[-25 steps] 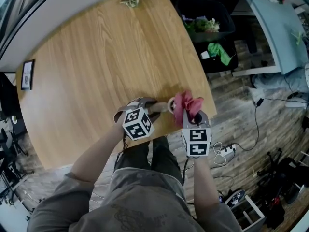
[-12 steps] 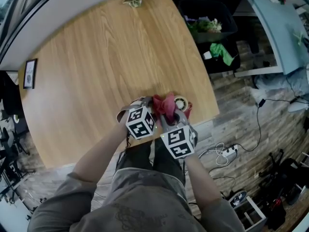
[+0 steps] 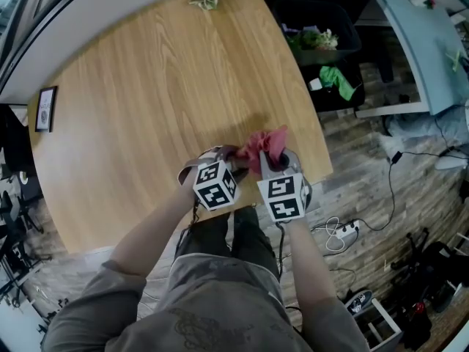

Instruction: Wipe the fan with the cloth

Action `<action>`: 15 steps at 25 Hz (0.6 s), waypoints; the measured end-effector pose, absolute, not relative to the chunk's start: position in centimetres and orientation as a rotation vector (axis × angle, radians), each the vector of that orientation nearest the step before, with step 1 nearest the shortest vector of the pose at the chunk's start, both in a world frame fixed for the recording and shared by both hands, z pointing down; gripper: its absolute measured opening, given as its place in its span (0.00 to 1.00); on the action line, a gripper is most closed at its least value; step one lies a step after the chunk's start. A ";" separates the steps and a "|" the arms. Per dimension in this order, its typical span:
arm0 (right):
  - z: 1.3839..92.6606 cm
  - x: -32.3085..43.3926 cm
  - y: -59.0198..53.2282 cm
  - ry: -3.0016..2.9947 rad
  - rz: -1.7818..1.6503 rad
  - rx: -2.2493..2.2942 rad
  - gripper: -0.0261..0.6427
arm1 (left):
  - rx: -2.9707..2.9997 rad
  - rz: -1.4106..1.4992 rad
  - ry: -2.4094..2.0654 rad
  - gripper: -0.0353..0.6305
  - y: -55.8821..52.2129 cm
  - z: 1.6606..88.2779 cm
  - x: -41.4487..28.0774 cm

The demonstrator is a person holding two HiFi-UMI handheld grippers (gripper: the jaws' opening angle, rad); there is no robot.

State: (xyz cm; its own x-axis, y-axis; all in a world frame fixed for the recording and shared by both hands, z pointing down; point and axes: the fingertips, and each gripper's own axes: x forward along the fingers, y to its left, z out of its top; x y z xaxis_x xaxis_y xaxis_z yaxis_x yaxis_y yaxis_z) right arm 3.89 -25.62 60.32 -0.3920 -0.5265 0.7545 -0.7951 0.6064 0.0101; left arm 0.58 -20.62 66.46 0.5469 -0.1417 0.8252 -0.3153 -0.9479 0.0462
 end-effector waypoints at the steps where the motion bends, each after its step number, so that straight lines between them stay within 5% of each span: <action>1: 60.2 5.0 -25.9 -2.069 0.460 1.076 0.12 | 2.590 1.357 -0.388 0.35 -20.6 66.5 0.6; 15: 60.5 7.0 -20.7 -2.001 0.499 1.099 0.12 | 2.577 1.370 -0.393 0.35 -20.7 66.7 0.6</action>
State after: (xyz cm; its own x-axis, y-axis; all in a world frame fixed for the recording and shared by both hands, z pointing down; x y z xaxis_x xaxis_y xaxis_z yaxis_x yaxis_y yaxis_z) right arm 6.99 -20.66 60.50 -0.3191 -0.5282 0.7869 -0.8360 0.5480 0.0289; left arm 0.60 -20.70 66.66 0.5362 -0.1402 0.8323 -0.3223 -0.9454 0.0483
